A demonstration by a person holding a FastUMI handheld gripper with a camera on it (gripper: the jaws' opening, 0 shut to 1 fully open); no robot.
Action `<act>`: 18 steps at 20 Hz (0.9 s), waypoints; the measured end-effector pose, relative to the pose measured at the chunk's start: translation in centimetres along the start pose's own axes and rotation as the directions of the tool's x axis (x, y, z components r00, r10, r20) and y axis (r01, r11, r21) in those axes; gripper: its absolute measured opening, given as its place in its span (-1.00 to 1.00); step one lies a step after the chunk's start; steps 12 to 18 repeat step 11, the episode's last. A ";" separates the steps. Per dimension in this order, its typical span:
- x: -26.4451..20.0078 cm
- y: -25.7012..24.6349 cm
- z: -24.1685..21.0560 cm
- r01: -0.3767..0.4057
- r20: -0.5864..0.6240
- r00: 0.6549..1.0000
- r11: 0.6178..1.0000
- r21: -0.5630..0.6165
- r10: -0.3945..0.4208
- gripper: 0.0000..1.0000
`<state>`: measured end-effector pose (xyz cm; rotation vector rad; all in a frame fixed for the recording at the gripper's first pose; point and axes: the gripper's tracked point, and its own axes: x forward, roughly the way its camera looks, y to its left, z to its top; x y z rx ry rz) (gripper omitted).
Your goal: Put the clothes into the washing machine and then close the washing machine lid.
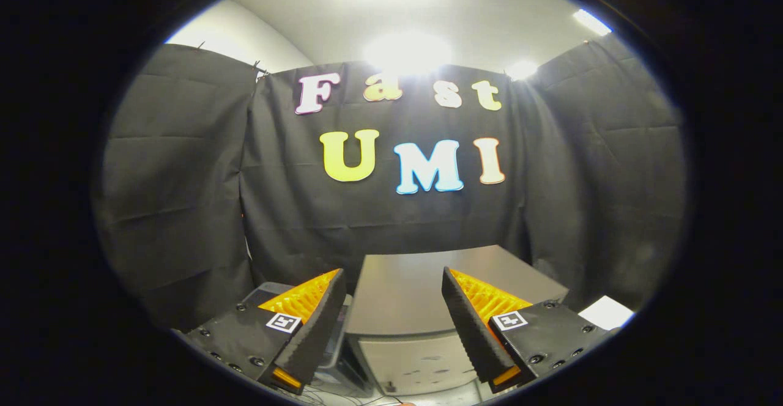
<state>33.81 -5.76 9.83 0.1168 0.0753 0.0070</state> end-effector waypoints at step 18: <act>-9.8 -7.9 -4.6 -0.049 -0.004 0.999 0.999 0.018 0.049 0.96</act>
